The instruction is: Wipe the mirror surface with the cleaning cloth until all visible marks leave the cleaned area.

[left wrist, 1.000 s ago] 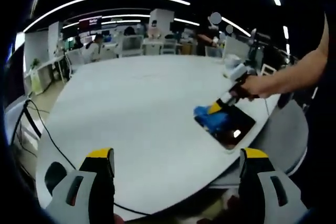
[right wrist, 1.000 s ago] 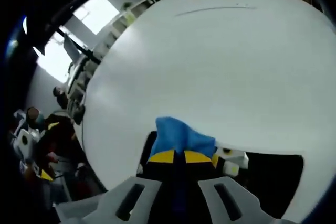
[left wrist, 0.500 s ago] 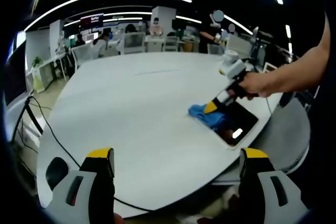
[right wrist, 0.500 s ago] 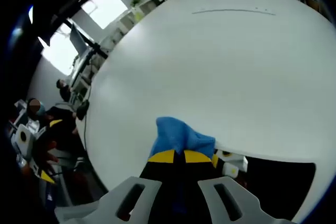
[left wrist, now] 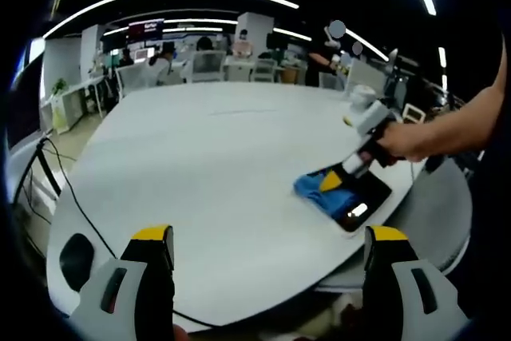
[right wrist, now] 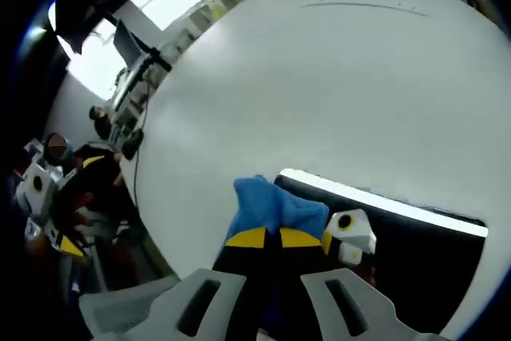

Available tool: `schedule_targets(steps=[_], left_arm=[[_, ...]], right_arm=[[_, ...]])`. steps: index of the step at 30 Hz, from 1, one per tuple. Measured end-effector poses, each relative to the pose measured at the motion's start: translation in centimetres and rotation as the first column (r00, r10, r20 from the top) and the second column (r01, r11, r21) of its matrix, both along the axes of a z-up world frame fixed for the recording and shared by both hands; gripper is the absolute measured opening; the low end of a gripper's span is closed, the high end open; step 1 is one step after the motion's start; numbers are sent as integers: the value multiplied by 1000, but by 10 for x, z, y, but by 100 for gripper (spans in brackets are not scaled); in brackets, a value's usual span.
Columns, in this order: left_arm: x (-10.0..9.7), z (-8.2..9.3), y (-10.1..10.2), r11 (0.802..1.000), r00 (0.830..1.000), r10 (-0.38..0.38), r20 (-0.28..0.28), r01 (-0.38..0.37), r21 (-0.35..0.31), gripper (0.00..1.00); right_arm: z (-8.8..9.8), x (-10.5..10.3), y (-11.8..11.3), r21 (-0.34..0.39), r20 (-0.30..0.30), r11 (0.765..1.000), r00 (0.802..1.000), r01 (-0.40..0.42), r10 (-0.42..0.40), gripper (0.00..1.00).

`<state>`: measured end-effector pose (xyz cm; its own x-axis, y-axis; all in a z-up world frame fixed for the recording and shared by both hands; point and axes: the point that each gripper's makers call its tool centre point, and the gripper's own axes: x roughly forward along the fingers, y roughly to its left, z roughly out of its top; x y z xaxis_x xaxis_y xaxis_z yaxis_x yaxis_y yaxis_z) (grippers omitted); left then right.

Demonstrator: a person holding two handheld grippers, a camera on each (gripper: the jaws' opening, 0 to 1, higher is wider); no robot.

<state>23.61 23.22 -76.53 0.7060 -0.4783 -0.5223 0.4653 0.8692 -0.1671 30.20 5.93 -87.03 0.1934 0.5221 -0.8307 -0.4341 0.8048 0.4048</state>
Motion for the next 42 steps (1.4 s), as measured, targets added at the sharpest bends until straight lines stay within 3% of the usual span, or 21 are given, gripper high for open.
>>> schedule_targets(steps=[6, 20, 30, 42], left_arm=[[4, 1, -2, 1000, 1000, 8, 6, -8, -5, 100], [9, 1, -11, 1000, 1000, -3, 1, 3, -5, 100], [11, 0, -15, 1000, 1000, -1, -1, 1, -6, 100], [12, 1, -19, 1000, 1000, -20, 4, 20, 10, 100]], right_arm=[[3, -20, 5, -3, -12, 1000, 999, -31, 31, 0], [3, -13, -2, 5, 8, 998, 998, -64, 64, 0], [3, -11, -39, 14, -2, 1000, 1000, -10, 10, 0], [3, -6, -103, -7, 1, 998, 998, 68, -68, 0]])
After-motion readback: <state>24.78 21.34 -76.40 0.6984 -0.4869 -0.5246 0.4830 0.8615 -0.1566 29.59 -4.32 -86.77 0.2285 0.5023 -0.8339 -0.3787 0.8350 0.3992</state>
